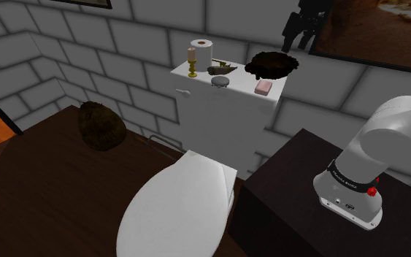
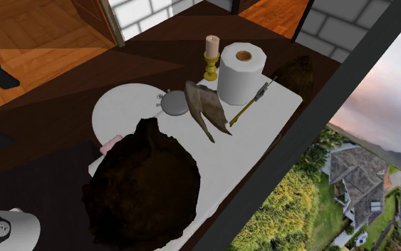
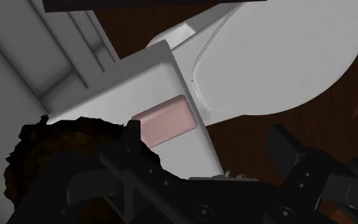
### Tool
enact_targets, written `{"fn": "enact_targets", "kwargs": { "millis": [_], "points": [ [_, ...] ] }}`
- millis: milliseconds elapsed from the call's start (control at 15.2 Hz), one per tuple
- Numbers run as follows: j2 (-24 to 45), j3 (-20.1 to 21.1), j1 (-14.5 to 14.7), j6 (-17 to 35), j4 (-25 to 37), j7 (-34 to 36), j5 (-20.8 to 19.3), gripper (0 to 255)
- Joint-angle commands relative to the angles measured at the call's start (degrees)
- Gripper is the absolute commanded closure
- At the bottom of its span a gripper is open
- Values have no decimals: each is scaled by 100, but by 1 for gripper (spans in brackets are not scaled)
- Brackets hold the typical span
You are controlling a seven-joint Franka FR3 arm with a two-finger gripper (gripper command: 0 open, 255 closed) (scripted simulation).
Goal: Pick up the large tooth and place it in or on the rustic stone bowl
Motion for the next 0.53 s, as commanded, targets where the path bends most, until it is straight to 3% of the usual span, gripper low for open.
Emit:
{"fn": "enact_targets", "kwargs": {
  "millis": [0, 462],
  "points": [
    [0, 0, 0, 0, 0, 0, 0, 0],
    [1059, 1126, -366, 875, 330, 2362, 320, 0]
  ]
}}
